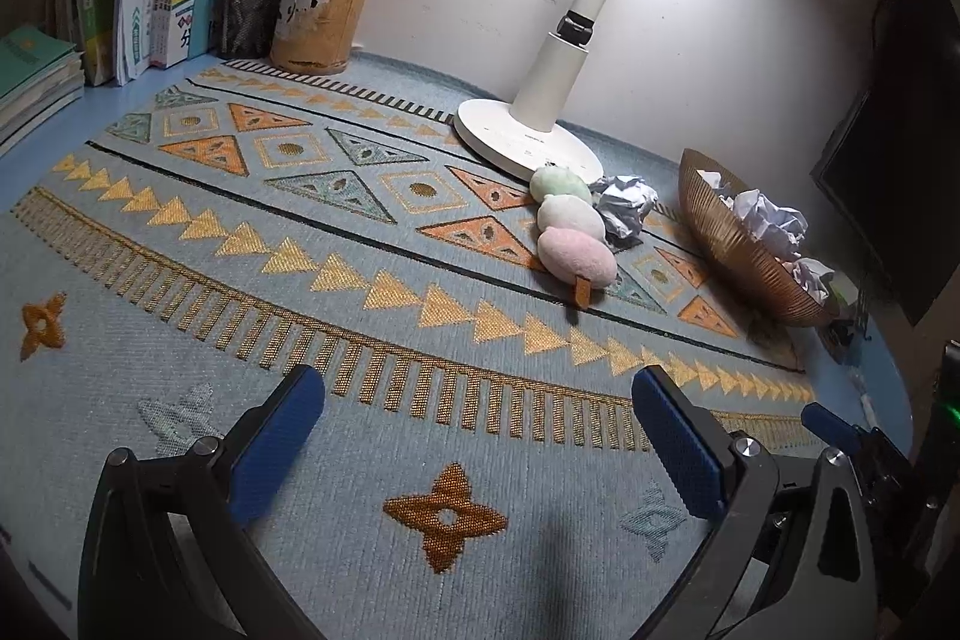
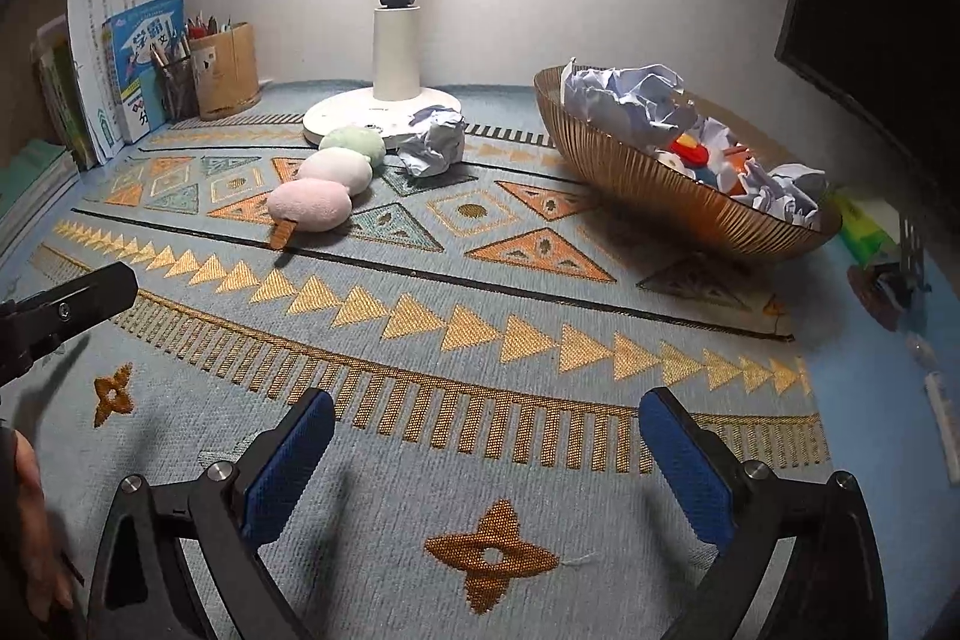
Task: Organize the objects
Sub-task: 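Move both open tools back toward the stacked plush and last paper ball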
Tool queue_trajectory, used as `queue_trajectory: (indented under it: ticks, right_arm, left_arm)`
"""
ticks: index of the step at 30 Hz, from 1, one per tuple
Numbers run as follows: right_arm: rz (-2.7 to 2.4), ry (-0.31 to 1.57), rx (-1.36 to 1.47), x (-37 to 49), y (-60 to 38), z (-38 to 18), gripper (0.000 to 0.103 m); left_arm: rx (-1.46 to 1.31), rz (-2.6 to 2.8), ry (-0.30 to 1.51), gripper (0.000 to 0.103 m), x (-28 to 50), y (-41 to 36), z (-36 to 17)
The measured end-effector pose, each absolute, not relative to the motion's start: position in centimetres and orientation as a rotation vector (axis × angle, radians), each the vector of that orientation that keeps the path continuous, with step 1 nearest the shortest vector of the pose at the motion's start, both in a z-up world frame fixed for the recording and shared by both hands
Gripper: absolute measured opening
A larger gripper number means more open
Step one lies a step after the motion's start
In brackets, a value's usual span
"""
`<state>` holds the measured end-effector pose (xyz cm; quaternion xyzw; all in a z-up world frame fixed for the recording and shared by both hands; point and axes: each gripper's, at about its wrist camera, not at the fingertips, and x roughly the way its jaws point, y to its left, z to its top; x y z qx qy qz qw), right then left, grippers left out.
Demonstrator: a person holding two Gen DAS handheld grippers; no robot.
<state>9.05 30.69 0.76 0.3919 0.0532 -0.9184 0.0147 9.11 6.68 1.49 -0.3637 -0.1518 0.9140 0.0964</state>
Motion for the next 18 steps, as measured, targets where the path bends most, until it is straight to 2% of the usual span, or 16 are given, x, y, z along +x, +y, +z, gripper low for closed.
queue_trajectory:
  ticks: [9, 11, 14, 16, 18]
  right_arm:
    - [-2.775, 0.080, 1.314, 8.3, 31.0, -0.1, 0.102]
    - [-2.751, 0.049, 1.325, 8.0, 31.3, 0.0, 0.101]
    - [-2.658, -0.006, 1.344, 6.8, 31.8, 0.5, 0.101]
    - [-2.591, -0.144, 1.344, 5.2, 32.2, 1.2, 0.099]
    - [-2.540, -0.332, 1.324, 3.0, 32.6, 1.8, 0.098]
  left_arm:
    - [-1.046, 2.772, -0.496, 0.102, 9.5, 6.0, 1.8]
    - [-1.052, 2.719, -0.422, 0.102, 8.9, 6.6, 1.9]
    - [-1.038, 2.687, -0.216, 0.102, 7.8, 7.8, 2.7]
    - [-1.061, 2.635, -0.090, 0.102, 6.2, 8.4, 3.0]
    - [-1.069, 2.598, -0.064, 0.102, 4.4, 9.0, 3.2]
